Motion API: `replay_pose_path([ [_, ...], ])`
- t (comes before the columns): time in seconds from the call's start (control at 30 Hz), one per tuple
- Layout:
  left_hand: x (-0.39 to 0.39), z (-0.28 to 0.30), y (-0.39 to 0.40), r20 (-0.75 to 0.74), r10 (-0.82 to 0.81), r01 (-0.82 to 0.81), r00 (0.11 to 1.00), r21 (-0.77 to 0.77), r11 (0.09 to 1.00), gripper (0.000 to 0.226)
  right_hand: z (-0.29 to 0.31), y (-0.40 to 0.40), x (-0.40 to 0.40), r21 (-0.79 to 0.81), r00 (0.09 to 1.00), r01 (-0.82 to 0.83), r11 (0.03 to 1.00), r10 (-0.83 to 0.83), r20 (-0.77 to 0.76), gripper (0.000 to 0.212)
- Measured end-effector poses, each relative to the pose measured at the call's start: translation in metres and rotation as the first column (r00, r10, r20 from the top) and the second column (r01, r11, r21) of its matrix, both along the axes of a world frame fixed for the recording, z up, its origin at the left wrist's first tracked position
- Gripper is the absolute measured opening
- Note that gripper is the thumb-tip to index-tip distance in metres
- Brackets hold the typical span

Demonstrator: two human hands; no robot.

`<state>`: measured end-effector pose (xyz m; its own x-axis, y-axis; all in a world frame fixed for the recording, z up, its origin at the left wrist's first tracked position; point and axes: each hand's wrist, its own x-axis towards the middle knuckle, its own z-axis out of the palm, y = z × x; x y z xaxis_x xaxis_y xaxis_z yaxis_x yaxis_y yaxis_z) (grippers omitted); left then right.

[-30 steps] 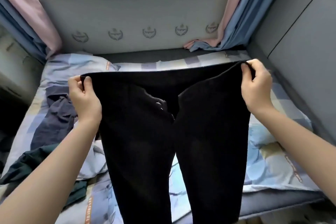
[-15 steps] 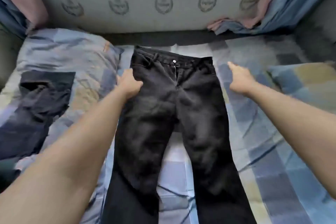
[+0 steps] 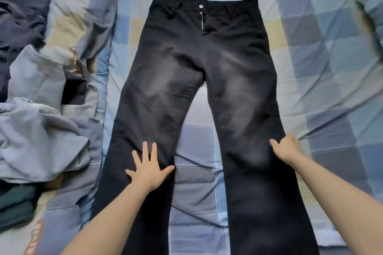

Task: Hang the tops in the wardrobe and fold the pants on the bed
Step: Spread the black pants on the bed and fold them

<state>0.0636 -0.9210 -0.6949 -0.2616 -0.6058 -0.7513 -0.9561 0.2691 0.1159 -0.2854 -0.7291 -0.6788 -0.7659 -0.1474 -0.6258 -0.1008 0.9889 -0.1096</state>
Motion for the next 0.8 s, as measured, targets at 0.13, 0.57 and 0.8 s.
replay_pose_path([
  [0.13,-0.012,-0.009,0.049,0.071,-0.105,0.115,0.992,-0.158,0.981,0.110,-0.014,0.023,0.009,-0.069,0.993,0.112,0.991,-0.114,-0.040,0.074],
  [0.57,-0.021,-0.005,0.113,-0.150,-0.242,0.175,0.959,-0.360,0.916,0.094,-0.003,0.104,-0.034,-0.294,0.897,0.398,0.869,-0.300,0.326,0.047],
  [0.8,0.020,-0.001,0.188,0.005,-0.115,0.113,0.993,-0.233,0.966,0.111,0.003,0.198,0.045,-0.143,0.779,0.440,0.887,-0.297,0.553,0.043],
])
